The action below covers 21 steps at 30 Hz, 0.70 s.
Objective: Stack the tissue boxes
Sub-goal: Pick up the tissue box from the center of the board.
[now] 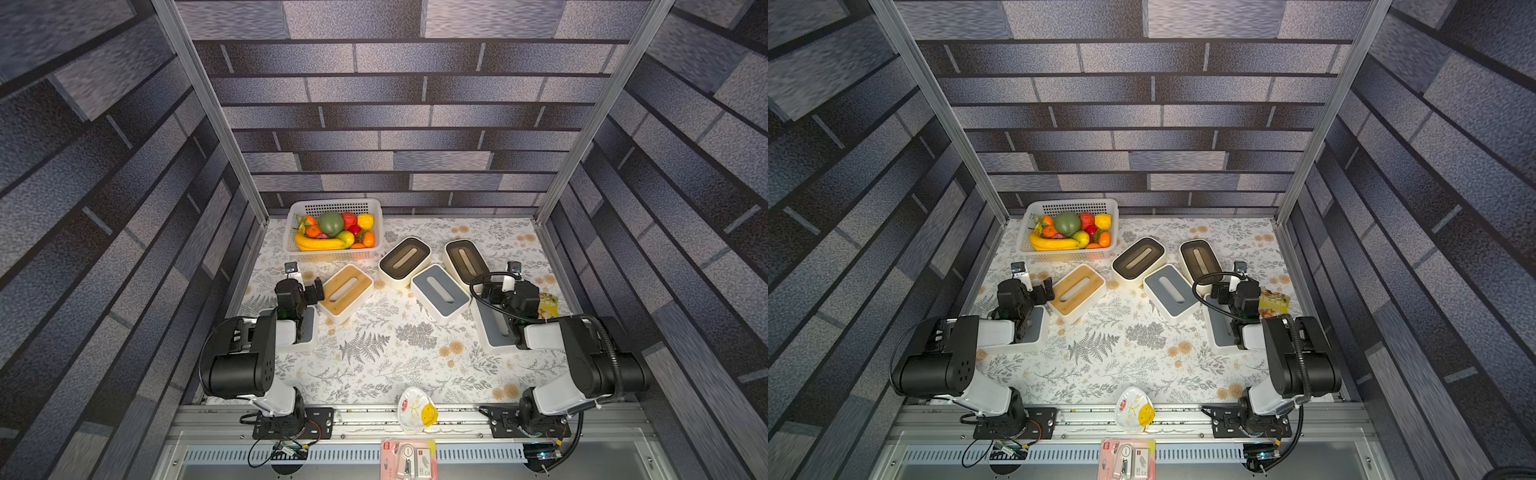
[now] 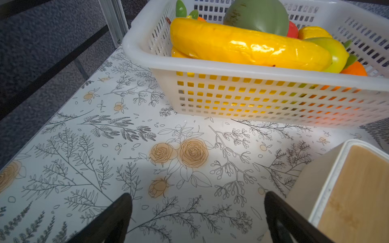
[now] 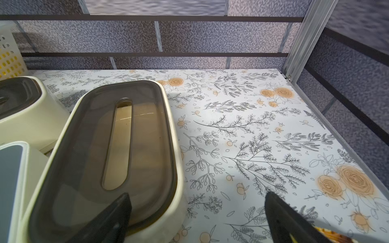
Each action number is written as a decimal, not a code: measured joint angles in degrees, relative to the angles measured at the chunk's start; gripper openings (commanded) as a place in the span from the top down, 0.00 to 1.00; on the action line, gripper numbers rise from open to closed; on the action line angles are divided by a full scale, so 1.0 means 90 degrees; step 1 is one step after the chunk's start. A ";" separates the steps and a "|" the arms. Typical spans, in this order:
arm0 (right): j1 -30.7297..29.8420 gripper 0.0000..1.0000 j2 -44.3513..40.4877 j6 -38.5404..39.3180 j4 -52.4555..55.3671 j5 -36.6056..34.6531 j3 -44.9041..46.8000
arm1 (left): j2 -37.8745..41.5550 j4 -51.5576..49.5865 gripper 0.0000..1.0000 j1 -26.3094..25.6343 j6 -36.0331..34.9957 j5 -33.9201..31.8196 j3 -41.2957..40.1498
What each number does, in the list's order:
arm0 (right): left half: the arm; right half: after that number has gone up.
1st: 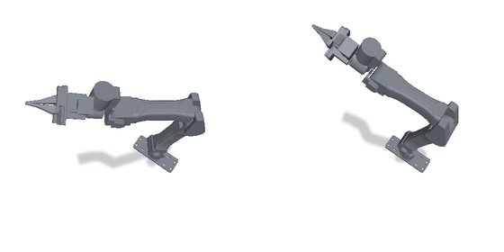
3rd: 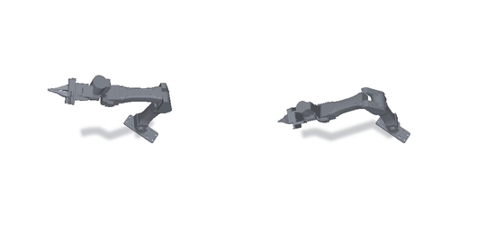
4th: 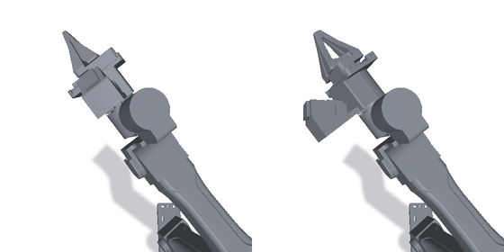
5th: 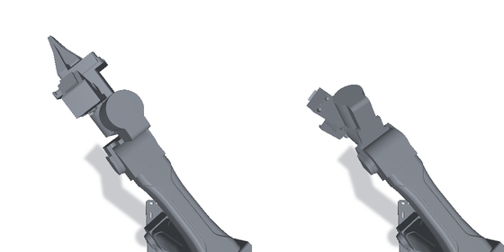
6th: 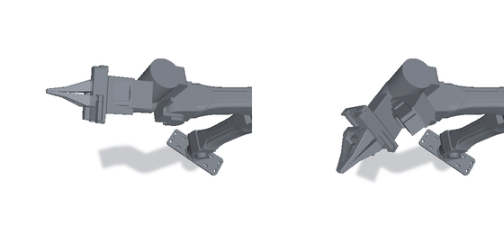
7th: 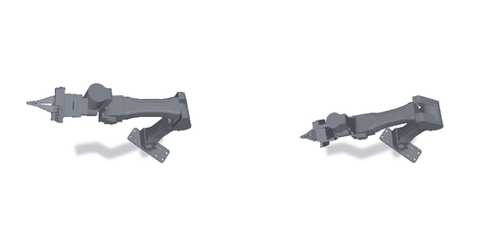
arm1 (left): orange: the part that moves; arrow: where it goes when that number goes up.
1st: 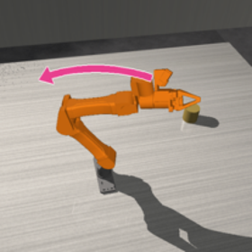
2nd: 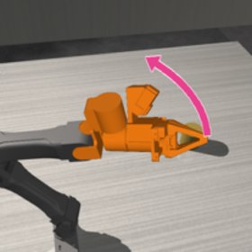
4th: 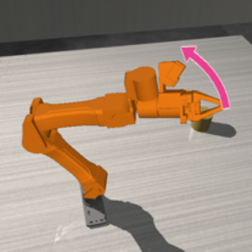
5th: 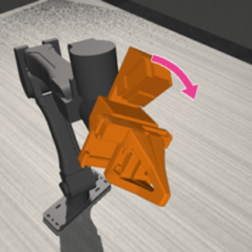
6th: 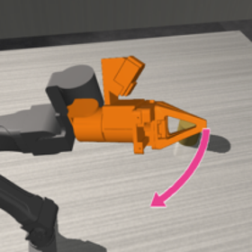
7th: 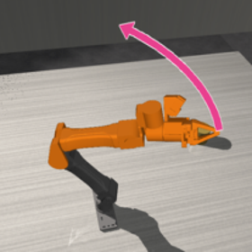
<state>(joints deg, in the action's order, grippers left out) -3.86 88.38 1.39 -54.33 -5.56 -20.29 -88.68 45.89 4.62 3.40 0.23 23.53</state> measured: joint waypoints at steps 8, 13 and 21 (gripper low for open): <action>0.0000 0.00 0.0000 0.0000 0.0000 0.0000 0.0000 | 0.0000 0.0002 0.00 0.0070 0.0002 0.0117 0.0000; 0.0000 0.00 0.0000 -0.0002 -0.0002 0.0000 0.0000 | 0.0000 0.0002 0.00 0.0095 0.0002 0.0160 0.0000; 0.0000 0.00 0.0000 -0.0075 0.0005 -0.0240 -0.0002 | 0.0000 0.0000 0.00 0.0121 0.0002 0.0165 0.0000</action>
<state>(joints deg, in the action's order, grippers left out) -3.86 88.38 0.71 -54.28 -7.73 -20.32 -88.68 45.89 5.72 3.42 1.72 23.53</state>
